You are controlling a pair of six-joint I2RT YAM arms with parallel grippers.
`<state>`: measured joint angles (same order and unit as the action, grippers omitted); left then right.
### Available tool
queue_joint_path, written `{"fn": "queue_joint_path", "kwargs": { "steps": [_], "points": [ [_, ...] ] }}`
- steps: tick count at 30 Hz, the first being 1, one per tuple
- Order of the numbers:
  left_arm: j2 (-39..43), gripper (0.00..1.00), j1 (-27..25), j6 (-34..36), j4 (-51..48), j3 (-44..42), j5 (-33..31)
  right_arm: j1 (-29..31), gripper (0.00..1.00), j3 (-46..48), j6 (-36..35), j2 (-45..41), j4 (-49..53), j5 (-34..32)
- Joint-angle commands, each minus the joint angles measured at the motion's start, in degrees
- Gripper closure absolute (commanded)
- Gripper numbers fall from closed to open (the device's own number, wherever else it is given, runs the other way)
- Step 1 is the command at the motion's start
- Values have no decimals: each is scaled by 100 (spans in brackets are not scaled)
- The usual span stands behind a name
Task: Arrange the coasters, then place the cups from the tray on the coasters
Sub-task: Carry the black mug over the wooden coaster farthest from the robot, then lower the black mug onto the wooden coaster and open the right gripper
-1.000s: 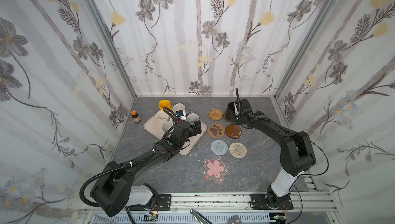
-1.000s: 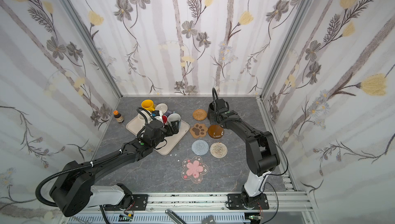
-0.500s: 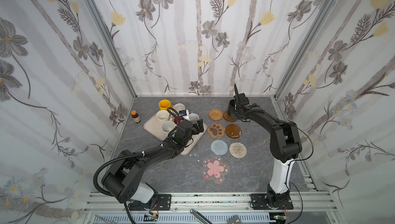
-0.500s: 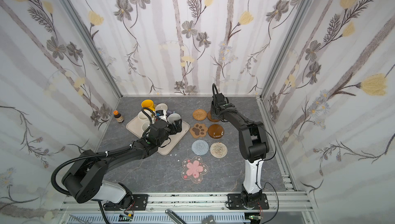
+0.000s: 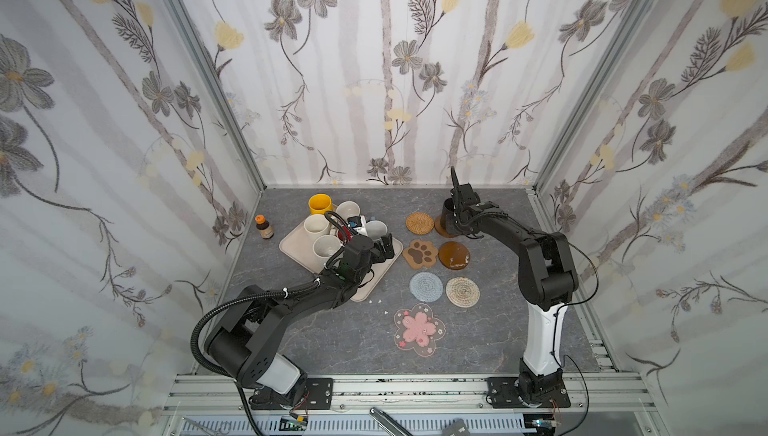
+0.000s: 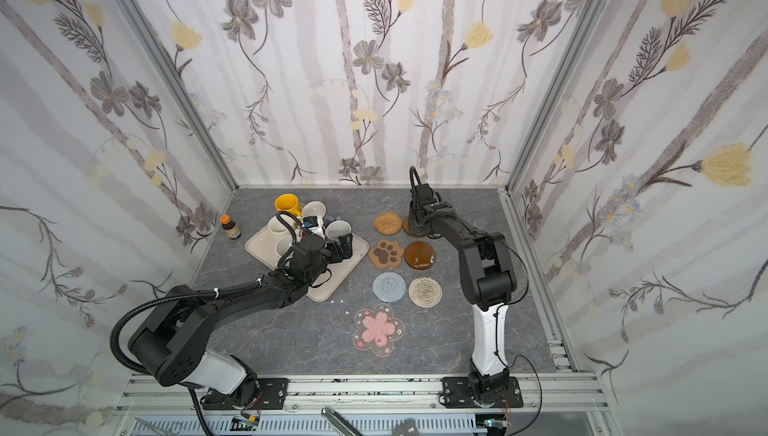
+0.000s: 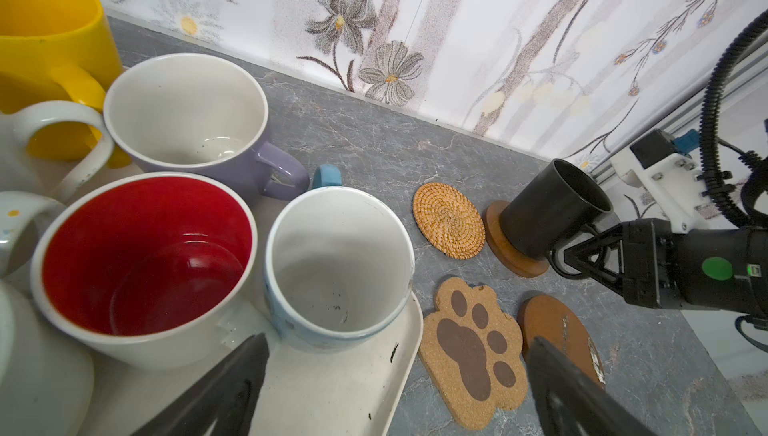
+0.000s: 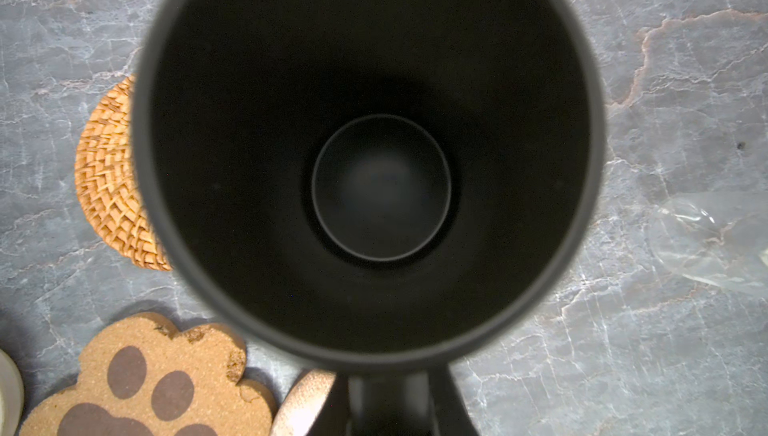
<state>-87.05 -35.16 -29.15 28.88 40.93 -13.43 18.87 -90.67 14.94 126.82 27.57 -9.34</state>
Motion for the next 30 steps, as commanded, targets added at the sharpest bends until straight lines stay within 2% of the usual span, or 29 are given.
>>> {"fn": "queue_joint_path", "kwargs": {
  "steps": [1,4,15,21,27,30],
  "points": [
    [-10,0,27,-64,210,-30,10,36,73,27,13,30,-261,-24],
    [29,0,21,-91,208,-58,-5,62,57,74,39,6,-294,-6],
    [746,0,231,-313,78,-411,-27,67,38,376,20,-427,-451,110],
    [1211,0,385,-425,-578,-356,126,73,32,707,-9,-970,-681,364],
    [1650,2,449,-374,-1744,-138,130,274,32,1153,31,-1675,-1113,747],
    [1983,3,530,-432,-2001,-246,294,467,31,1165,75,-1761,-1249,972]
  ]
}}
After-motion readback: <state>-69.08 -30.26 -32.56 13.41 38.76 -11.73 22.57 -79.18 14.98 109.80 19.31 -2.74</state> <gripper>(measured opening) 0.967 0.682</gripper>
